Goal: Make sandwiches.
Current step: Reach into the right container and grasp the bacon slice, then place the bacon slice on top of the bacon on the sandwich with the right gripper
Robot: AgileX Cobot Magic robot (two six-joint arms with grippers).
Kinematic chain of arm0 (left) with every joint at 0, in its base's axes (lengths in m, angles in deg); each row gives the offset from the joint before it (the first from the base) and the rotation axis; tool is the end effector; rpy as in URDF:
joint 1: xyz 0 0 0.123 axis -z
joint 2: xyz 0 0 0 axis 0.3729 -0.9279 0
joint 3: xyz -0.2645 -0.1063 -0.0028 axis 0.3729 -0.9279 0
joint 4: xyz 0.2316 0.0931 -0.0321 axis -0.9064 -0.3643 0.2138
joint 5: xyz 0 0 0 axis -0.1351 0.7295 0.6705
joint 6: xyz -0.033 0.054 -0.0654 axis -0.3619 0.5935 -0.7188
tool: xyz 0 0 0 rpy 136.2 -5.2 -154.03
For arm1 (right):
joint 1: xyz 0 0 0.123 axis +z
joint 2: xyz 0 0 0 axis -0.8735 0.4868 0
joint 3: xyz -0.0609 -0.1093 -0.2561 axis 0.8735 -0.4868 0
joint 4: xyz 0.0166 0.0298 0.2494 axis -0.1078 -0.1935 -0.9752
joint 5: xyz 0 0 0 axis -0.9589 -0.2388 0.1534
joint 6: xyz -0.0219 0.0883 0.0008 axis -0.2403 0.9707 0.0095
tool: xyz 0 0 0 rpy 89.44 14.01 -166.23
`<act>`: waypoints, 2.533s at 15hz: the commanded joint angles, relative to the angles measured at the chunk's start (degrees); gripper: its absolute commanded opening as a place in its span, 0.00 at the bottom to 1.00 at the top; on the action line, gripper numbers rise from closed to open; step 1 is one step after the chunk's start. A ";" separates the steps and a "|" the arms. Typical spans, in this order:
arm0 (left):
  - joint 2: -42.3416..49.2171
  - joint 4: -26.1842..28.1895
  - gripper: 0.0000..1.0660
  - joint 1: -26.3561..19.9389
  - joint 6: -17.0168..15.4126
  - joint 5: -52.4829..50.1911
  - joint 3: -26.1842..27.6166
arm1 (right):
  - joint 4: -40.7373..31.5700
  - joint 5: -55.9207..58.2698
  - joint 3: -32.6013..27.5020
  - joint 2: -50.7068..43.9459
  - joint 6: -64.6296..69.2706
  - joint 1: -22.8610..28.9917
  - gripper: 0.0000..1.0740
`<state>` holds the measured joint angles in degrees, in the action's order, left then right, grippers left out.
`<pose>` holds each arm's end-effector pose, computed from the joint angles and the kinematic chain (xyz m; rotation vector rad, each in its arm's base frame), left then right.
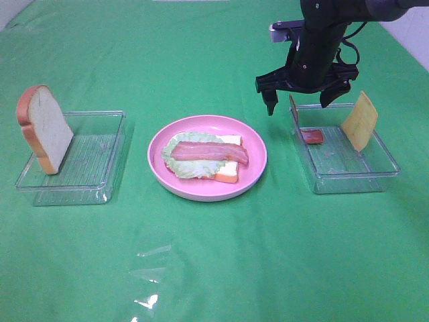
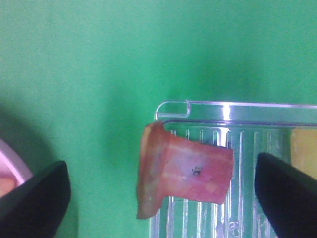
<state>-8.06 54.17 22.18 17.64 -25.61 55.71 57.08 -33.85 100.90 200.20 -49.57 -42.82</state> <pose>-0.0104 -0.0150 0.2833 0.1921 2.0151 -0.1207 0.4616 0.1346 0.1632 -0.1853 2.7167 -0.0979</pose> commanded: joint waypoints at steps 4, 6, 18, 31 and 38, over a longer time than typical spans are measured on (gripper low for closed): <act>0.97 0.17 0.95 -0.17 0.06 -0.06 0.00 | 0.46 1.09 0.23 0.80 2.35 -0.17 0.77; 0.97 0.17 0.95 -0.17 0.06 -0.06 0.00 | 0.52 1.03 0.23 0.80 2.35 -0.17 0.64; 0.97 0.17 0.95 -0.17 0.06 -0.06 0.00 | 0.86 0.29 0.23 1.09 0.17 -0.17 0.00; 0.97 0.17 0.95 -0.17 0.06 -0.06 0.00 | 2.29 9.51 0.23 -9.57 -5.50 0.06 0.00; 0.97 0.17 0.95 -0.17 0.06 -0.06 0.00 | -2.98 20.91 0.11 -18.85 -9.80 0.11 0.00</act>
<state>-8.06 54.17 22.18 17.64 -25.61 55.71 54.73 -13.91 100.90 181.87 -58.40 -42.82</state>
